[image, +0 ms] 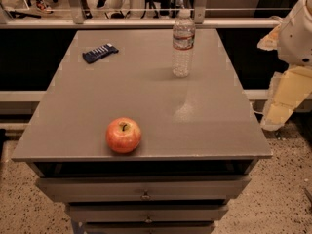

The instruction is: Move apple near rxbar blueberry

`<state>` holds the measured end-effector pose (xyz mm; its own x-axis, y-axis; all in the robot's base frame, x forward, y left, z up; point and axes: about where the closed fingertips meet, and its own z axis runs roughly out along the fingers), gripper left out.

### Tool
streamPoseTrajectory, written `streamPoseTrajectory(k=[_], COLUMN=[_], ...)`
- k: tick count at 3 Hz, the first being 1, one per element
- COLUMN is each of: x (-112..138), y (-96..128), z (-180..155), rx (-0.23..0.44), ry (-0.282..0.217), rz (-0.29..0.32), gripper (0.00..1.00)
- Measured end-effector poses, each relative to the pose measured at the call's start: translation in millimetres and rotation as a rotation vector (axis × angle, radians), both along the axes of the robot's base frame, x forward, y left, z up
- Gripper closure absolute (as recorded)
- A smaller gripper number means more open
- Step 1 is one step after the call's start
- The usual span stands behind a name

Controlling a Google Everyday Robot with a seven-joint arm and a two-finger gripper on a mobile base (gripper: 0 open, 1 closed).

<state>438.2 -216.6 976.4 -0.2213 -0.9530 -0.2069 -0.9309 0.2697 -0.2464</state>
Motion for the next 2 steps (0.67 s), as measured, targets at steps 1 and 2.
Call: streamPoseTrajectory(k=[1,2], x=[1.9,10.5], y=[1.2,6.4], z=[-0.4,-2.8], rx=[0.007,0.040], ry=[-0.002,-0.010], rz=[0.000,0.002], gripper=[0.00,0.00])
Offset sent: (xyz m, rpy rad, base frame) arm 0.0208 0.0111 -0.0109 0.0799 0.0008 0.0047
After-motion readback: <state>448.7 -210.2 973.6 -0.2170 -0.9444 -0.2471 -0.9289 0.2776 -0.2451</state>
